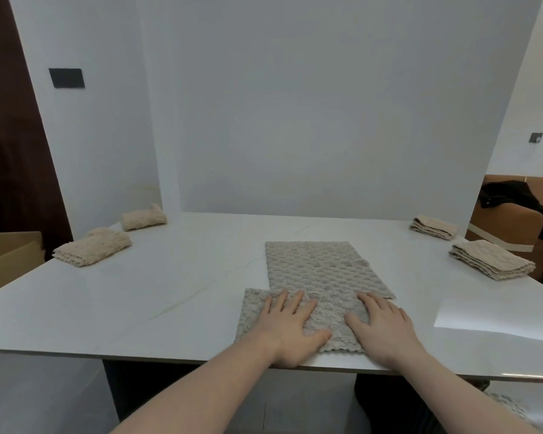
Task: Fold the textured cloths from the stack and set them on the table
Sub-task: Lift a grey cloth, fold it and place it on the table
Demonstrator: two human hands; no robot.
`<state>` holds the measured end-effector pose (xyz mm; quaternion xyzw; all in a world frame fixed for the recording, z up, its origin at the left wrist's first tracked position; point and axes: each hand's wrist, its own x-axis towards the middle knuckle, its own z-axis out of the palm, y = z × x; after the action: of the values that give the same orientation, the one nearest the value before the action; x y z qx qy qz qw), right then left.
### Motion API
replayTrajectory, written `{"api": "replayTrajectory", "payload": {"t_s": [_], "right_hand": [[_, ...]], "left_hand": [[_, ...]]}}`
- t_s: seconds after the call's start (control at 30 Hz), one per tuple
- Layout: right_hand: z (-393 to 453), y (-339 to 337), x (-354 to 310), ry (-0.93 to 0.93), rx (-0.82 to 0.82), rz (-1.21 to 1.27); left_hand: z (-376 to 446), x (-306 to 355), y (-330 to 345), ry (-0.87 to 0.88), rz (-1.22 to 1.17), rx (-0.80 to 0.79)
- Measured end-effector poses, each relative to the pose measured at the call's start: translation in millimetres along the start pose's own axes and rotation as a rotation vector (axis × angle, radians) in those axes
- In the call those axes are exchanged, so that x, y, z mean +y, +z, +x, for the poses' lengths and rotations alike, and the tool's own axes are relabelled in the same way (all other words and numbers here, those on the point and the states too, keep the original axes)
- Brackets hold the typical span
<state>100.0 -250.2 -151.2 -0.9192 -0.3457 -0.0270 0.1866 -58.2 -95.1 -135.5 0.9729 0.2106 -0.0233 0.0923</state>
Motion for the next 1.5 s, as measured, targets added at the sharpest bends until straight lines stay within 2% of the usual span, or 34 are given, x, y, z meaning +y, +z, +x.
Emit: {"api": "replayTrajectory", "payload": {"t_s": [0.17,0.33,0.43,0.5,0.57,0.77,0.97,1.13,1.5], "right_hand": [[-1.1,-3.2,-0.9,0.008,-0.021,-0.017],[-3.3,-3.5,-3.3,0.015,-0.017,-0.007],[-2.7,-6.4,-2.6,0.103,0.037,0.117],[-1.0,-7.2,-0.1,0.179,0.080,0.229],[1.0,-5.0,1.6,0.199,0.086,0.222],[1.8,-11.6,-2.3,0.273,0.049,0.198],[-3.2,-16.6,-3.0,0.298,0.162,0.537],[-2.3,-34.0,-13.1,0.230,0.209,0.618],[26.6,-67.8,-113.2,0.136,0.021,0.845]], "left_hand": [[-5.8,-21.1,-8.6,-0.061,-0.017,0.006],[-21.2,-82.1,-14.7,-0.229,-0.081,0.027],[-30.0,-108.2,-12.5,-0.264,-0.054,0.068],[-32.6,-112.2,-8.9,-0.257,-0.085,0.135],[-33.0,-112.0,-6.8,-0.254,-0.124,0.189],[-33.1,-110.8,-6.5,-0.252,-0.139,0.203],[-34.8,-110.4,-7.7,-0.255,-0.166,0.229],[-35.4,-109.6,-8.7,-0.259,-0.184,0.245],[-34.7,-111.4,-8.5,-0.252,-0.188,0.250]]}}
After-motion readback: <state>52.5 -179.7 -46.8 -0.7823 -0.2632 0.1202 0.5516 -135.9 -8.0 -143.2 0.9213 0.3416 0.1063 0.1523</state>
